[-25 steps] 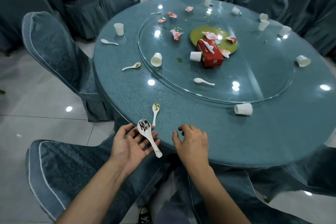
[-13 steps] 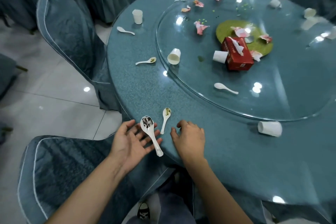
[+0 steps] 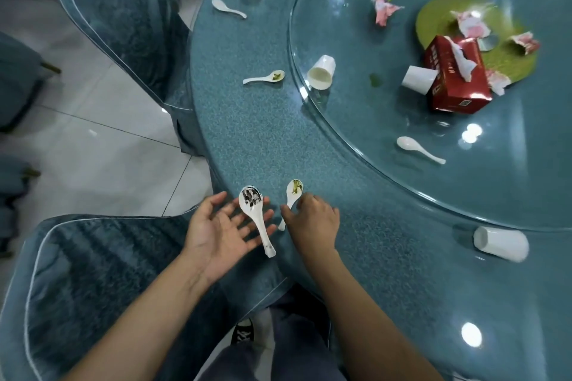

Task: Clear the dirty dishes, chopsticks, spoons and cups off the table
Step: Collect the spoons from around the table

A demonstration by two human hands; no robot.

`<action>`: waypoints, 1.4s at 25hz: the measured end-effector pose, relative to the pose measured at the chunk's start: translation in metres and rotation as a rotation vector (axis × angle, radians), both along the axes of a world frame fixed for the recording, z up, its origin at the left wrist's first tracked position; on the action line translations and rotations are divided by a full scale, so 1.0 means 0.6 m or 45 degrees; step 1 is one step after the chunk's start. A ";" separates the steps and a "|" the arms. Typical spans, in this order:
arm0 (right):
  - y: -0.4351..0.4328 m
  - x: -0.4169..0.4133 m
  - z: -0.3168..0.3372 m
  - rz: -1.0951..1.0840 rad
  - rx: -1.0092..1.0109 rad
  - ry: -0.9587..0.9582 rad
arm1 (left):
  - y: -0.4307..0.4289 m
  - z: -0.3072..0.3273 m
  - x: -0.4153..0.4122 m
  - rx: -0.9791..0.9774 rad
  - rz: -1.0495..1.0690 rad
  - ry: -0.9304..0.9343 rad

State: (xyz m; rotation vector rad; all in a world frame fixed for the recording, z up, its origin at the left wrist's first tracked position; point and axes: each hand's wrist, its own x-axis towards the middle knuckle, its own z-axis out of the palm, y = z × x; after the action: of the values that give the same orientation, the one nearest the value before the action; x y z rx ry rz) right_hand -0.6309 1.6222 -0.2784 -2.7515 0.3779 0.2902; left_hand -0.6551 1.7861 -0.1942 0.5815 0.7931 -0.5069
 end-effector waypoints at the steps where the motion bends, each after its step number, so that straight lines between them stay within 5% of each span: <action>1: 0.004 0.005 -0.006 -0.003 -0.014 0.022 | 0.001 -0.004 0.001 0.002 0.010 0.011; 17: -0.037 0.012 -0.011 -0.031 -0.039 0.139 | -0.030 -0.039 0.029 0.036 -0.030 0.044; 26: -0.097 0.000 0.090 -0.101 0.092 -0.241 | -0.116 -0.050 0.082 0.024 -0.140 0.008; 35: -0.125 0.001 0.096 -0.060 -0.040 -0.429 | -0.203 -0.043 0.123 0.036 -0.248 -0.046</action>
State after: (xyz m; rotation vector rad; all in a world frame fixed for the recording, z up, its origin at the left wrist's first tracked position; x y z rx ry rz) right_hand -0.6302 1.5471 -0.2207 -2.7484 0.3572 -0.1917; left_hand -0.5811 1.6645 -0.2201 0.6961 0.7135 -0.6628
